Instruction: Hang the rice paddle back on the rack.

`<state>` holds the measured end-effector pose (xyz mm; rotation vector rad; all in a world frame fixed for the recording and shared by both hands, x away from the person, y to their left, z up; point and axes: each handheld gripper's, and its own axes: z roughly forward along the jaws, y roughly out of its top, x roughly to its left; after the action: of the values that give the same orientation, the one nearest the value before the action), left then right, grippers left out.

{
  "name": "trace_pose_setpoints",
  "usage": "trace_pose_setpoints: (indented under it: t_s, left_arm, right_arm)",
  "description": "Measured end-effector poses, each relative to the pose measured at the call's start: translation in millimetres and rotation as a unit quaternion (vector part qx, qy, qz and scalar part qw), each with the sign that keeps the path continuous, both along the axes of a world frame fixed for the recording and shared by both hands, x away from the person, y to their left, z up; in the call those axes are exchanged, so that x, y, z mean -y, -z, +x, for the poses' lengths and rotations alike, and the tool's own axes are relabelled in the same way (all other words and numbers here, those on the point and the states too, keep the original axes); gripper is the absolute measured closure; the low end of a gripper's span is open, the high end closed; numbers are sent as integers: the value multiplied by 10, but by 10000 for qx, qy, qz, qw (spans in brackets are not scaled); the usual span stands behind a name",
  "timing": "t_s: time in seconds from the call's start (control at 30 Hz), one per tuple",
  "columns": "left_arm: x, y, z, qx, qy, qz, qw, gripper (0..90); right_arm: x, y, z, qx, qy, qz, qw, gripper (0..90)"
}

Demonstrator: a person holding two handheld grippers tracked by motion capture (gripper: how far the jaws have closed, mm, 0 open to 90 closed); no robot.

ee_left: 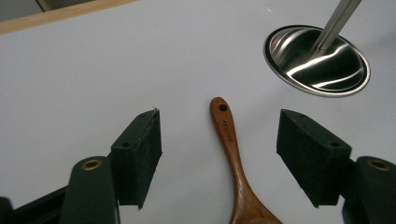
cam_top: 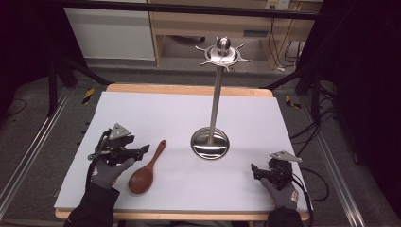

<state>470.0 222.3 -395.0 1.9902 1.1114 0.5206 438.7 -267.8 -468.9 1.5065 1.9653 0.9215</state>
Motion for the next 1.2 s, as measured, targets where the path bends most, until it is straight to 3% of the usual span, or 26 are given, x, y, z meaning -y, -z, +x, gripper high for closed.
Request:
trace_pose_setpoints:
  t_s: [0.23, 0.53, 0.77, 0.83, 1.03, 1.2]
  left_arm:
    - [81, 31, 51, -138, 104, 79, 9998, 319]
    - [178, 52, 92, -340, 243, 339, 9986, 340]
    - [231, 90, 130, -497, 282, 502, 9971, 377]
    - [251, 108, 151, -586, 306, 648, 9957, 396]
    - [289, 150, 172, -690, 333, 663, 9948, 434]
    - [336, 191, 196, -830, 414, 786, 9926, 454]
  right_arm:
    - [12, -2, 8, 1, -33, -37, 10000, 130]
    - [4, -6, 3, -29, -22, 11, 10000, 129]
    - [5, 0, 12, -29, -49, 6, 10000, 129]
    - [4, 2, 15, -35, -52, 9, 10000, 129]
    - [6, 5, 21, -43, -70, 6, 10000, 129]
    - [3, 7, 22, -82, -89, 33, 9999, 130]
